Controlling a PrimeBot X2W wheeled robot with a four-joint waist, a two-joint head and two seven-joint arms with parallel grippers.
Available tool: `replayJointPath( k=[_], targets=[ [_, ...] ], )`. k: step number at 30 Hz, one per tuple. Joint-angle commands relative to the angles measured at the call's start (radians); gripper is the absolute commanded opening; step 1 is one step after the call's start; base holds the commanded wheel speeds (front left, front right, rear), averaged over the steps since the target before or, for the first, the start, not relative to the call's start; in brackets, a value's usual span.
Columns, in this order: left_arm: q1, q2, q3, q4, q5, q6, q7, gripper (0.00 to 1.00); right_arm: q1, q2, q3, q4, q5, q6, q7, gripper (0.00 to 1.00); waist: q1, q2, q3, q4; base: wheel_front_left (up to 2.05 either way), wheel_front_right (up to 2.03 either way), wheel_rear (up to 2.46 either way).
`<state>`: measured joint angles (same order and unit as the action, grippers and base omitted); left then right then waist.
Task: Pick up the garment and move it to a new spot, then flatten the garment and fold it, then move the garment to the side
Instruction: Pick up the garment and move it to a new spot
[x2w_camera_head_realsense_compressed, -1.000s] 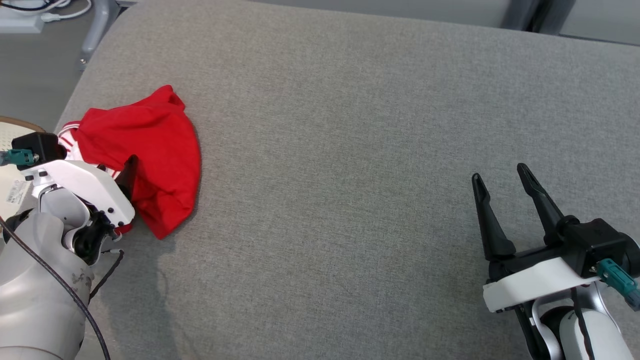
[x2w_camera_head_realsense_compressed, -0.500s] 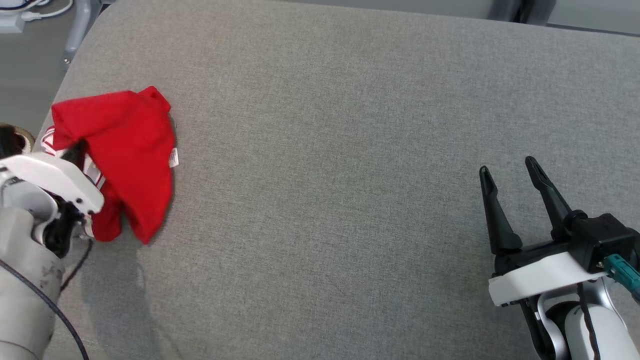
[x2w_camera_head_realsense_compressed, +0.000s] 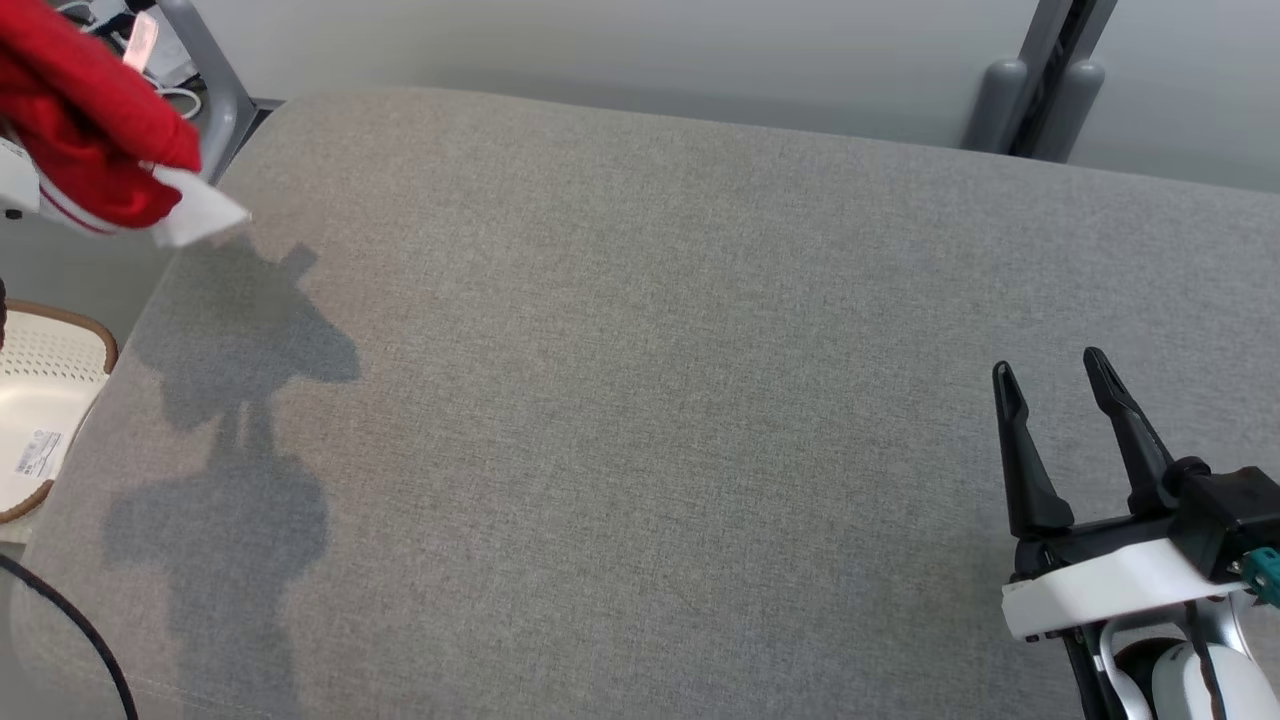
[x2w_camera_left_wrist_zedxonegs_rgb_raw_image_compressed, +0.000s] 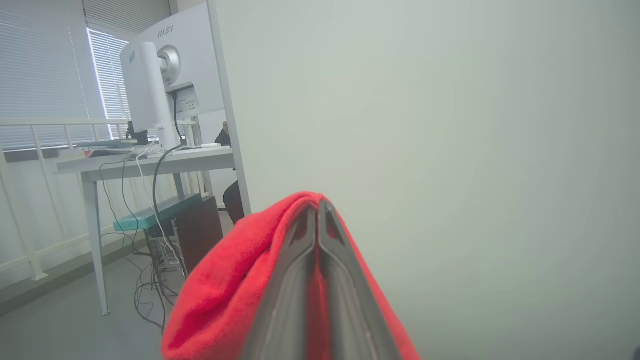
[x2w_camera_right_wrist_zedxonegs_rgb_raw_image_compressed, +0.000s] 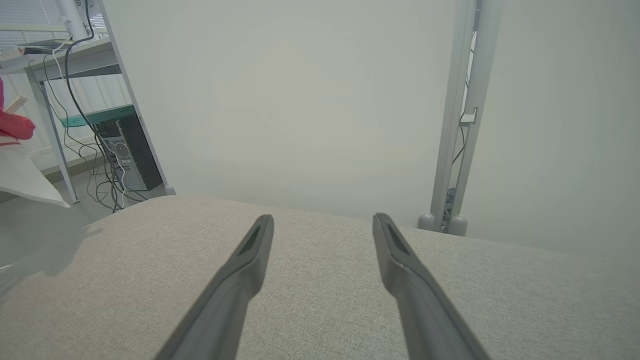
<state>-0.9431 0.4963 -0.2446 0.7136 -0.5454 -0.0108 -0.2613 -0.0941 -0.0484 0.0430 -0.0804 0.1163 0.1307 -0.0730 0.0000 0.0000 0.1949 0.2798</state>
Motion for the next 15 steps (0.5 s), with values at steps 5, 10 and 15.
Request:
replayJointPath(
  k=[5, 10, 15],
  targets=[
    [0.107, 0.004, 0.058, -0.200, 0.078, 0.040, -0.004, 0.00, 0.024, -0.005, -0.007, -0.002, 0.024, 0.000, -0.022, 1.00, 0.0000, 0.0000, -0.057, -0.028, 0.00, 0.00, 0.00],
    [0.240, -0.017, 0.074, -0.370, 0.106, 0.078, -0.004, 0.00, 0.044, -0.005, -0.014, -0.012, 0.039, 0.000, -0.033, 1.00, 0.0000, 0.0000, -0.088, -0.072, 0.00, 0.00, 0.00],
    [0.376, -0.045, 0.055, -0.530, 0.092, 0.120, 0.028, 0.00, 0.063, -0.005, -0.017, -0.023, 0.052, 0.000, -0.035, 1.00, 0.0000, 0.0000, -0.096, -0.134, 0.00, 0.00, 0.00]
  ],
)
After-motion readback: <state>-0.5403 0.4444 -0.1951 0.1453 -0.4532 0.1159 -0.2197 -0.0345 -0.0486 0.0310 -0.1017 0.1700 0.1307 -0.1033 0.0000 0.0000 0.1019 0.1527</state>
